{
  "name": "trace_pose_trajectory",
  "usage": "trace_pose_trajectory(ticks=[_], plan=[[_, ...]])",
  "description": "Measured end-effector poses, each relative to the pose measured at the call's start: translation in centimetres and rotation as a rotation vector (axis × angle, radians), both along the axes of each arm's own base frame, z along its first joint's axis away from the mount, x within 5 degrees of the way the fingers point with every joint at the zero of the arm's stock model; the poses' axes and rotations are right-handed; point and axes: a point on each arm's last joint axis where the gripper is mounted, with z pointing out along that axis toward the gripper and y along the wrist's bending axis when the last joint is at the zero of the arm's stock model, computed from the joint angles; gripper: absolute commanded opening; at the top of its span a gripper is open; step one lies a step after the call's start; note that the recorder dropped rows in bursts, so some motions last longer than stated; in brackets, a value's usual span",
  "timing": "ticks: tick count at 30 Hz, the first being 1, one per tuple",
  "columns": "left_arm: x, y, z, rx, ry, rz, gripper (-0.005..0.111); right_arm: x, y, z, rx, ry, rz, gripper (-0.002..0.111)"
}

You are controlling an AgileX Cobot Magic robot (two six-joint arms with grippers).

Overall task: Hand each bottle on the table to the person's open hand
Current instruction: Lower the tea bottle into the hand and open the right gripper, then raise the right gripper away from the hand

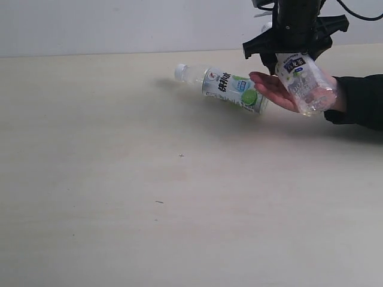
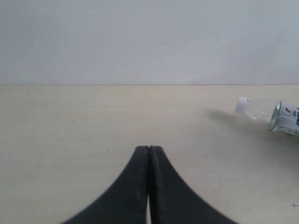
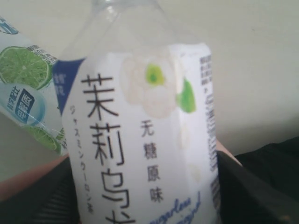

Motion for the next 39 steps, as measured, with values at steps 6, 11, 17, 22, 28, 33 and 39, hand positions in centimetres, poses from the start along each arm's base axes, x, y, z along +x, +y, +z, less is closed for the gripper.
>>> trace_pose_trajectory(ticks=[6, 11, 17, 22, 28, 33, 39], plan=[[0.0, 0.0, 0.0, 0.000, 0.000, 0.000, 0.000, 0.0, 0.0, 0.0, 0.000, 0.000, -0.001, 0.057], [0.0, 0.0, 0.0, 0.000, 0.000, 0.000, 0.000, 0.0, 0.0, 0.0, -0.001, -0.005, 0.001, 0.078], [0.0, 0.0, 0.0, 0.000, 0.000, 0.000, 0.000, 0.1, -0.1, 0.1, -0.013, -0.014, 0.006, 0.079], [0.0, 0.0, 0.0, 0.000, 0.000, 0.000, 0.000, 0.1, -0.1, 0.1, -0.018, -0.016, 0.008, 0.079], [0.0, 0.0, 0.0, 0.000, 0.000, 0.000, 0.000, -0.1, -0.2, 1.8, 0.006, -0.061, 0.019, 0.079], [0.0, 0.0, 0.0, 0.000, 0.000, 0.000, 0.000, -1.2, -0.8, 5.9, 0.042, -0.148, 0.033, 0.079], [0.0, 0.0, 0.0, 0.000, 0.000, 0.000, 0.000, -3.6, -2.2, 11.1, 0.060, -0.223, 0.059, 0.079]])
